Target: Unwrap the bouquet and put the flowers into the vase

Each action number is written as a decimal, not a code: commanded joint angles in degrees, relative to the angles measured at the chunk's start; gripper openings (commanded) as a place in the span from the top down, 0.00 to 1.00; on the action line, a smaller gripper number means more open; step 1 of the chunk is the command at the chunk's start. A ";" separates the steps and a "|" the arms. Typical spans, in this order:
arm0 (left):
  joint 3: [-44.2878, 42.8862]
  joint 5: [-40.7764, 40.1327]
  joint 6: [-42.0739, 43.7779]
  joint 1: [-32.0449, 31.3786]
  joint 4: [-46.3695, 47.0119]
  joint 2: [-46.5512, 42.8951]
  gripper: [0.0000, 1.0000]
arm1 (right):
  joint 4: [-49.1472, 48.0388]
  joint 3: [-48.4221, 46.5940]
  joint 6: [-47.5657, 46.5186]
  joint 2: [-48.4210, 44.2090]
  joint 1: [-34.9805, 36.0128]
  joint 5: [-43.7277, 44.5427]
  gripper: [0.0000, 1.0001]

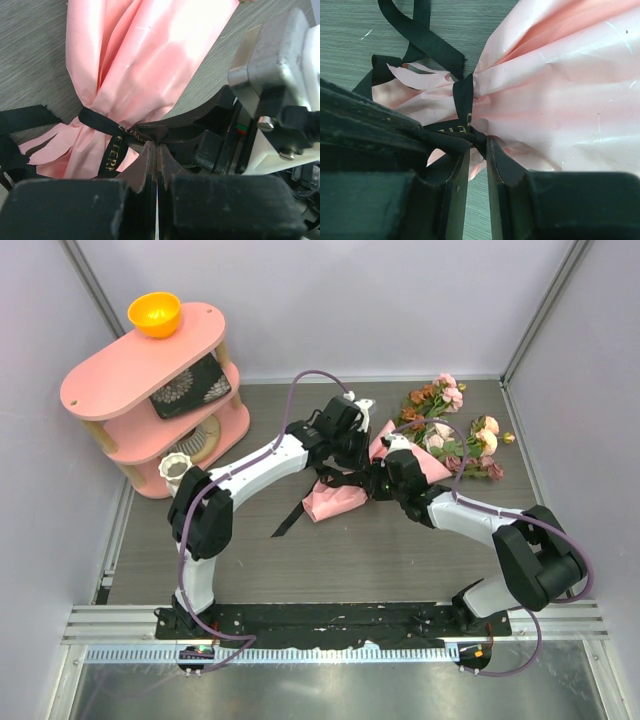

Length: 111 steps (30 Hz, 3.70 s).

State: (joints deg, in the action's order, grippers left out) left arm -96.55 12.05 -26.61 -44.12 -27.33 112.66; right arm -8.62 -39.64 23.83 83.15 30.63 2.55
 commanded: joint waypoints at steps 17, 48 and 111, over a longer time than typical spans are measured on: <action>-0.84 -4.91 0.16 1.58 1.40 -4.55 1.00 | 1.06 2.89 -0.38 -4.66 0.66 2.99 0.96; 16.21 -5.38 -0.98 6.15 6.85 -19.22 0.57 | -1.31 1.42 -2.30 -4.33 0.57 -6.58 0.64; 35.91 -12.23 -12.50 8.43 22.85 -11.06 1.00 | 8.26 -25.66 -13.99 -60.48 7.25 15.82 0.99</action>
State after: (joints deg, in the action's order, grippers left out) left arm -60.07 0.03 -40.10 -35.83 -5.08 103.04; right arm -0.69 -63.86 14.39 21.41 37.78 14.94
